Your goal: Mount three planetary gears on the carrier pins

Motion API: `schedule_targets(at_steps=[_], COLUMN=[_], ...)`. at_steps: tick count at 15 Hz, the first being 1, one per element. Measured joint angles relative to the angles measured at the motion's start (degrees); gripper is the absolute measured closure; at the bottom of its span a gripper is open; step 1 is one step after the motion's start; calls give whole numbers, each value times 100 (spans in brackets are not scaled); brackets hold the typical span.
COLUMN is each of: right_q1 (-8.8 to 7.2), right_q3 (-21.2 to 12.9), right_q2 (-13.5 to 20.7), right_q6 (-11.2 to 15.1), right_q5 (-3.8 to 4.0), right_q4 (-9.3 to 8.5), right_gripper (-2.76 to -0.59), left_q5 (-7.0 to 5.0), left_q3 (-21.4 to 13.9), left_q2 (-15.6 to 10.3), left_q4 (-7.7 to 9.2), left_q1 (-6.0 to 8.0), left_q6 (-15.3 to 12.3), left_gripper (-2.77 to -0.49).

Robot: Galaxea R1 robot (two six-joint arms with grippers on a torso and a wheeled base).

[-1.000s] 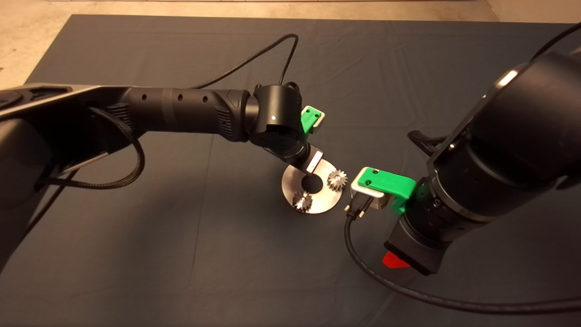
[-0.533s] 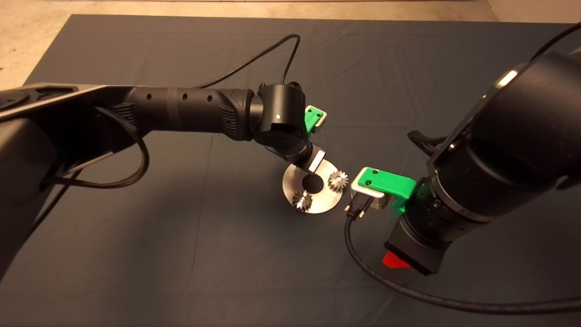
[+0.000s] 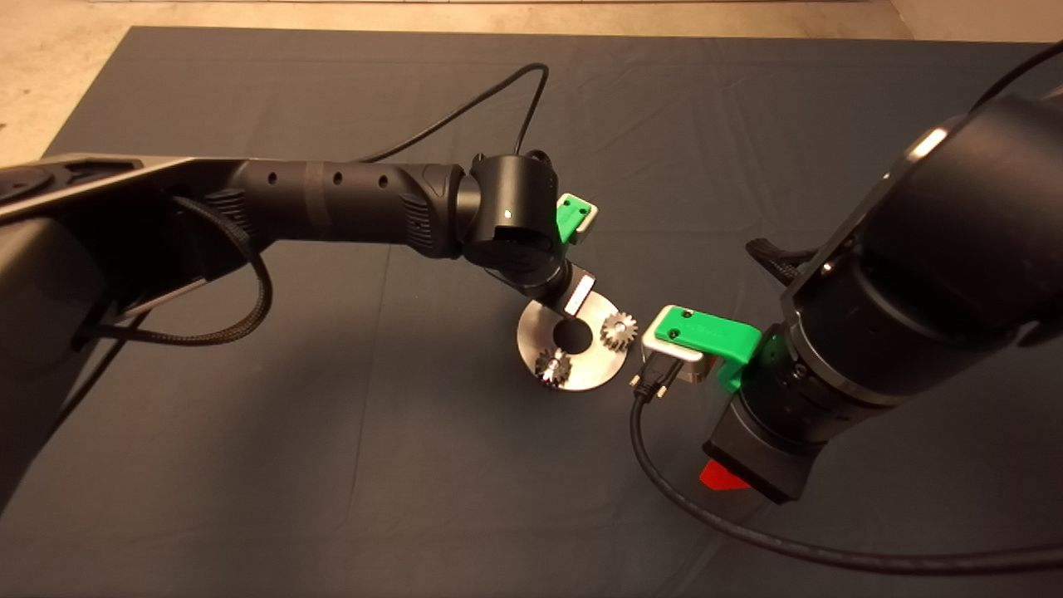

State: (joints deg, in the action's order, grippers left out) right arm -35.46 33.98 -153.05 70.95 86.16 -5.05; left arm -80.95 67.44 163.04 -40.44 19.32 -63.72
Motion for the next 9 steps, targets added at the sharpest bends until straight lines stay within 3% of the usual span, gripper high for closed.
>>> schedule_targets(at_steps=[9], right_q1=[-12], right_q3=[0], right_q2=[2], right_q6=[0], right_q5=[0], right_q4=[2], right_gripper=[-160], left_q5=[28], left_q3=[0], left_q2=[-2], left_q4=[0], left_q1=[0], left_q6=[2], left_gripper=[-89])
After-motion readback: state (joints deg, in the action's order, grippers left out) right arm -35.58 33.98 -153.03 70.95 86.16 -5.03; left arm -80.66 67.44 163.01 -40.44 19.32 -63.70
